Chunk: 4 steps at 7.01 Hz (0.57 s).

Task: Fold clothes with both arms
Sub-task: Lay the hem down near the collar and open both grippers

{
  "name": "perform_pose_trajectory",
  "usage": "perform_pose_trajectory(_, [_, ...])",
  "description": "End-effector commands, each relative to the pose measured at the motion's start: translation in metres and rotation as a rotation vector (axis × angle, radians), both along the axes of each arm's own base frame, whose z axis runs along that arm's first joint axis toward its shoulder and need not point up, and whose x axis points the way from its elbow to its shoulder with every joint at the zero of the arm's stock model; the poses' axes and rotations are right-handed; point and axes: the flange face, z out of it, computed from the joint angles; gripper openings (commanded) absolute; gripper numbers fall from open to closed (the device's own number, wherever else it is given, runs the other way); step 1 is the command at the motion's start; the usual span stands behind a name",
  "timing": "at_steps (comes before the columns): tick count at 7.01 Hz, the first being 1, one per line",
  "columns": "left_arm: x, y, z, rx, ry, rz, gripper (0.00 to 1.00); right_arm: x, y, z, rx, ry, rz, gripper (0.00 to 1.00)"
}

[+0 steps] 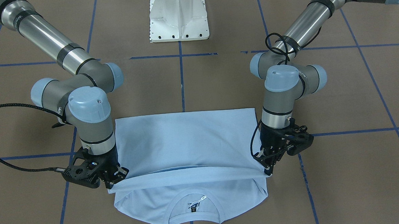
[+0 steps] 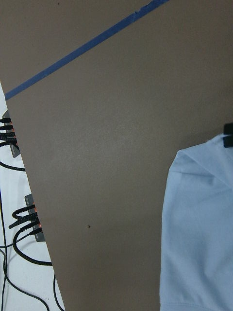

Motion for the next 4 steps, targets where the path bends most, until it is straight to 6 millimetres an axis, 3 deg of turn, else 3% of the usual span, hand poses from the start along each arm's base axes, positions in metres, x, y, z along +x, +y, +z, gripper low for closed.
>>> perform_pose_trajectory(1, [0.005,0.0,0.001,0.002,0.005,0.005,0.27,-0.003,-0.002,-0.004,0.007,-0.005,0.0,0.06])
perform_pose_trajectory(2, [0.005,0.0,0.002,0.008,0.013,0.004,0.36,-0.002,-0.002,-0.009,0.049,-0.049,0.007,0.38])
perform_pose_trajectory(3, [0.0,-0.001,0.006,0.012,0.015,0.004,0.38,-0.002,-0.001,-0.014,0.057,-0.063,0.01,0.54])
perform_pose_trajectory(4, [-0.003,0.002,-0.002,0.032,0.04,0.008,0.38,0.002,0.002,-0.022,0.066,-0.079,0.008,0.55])
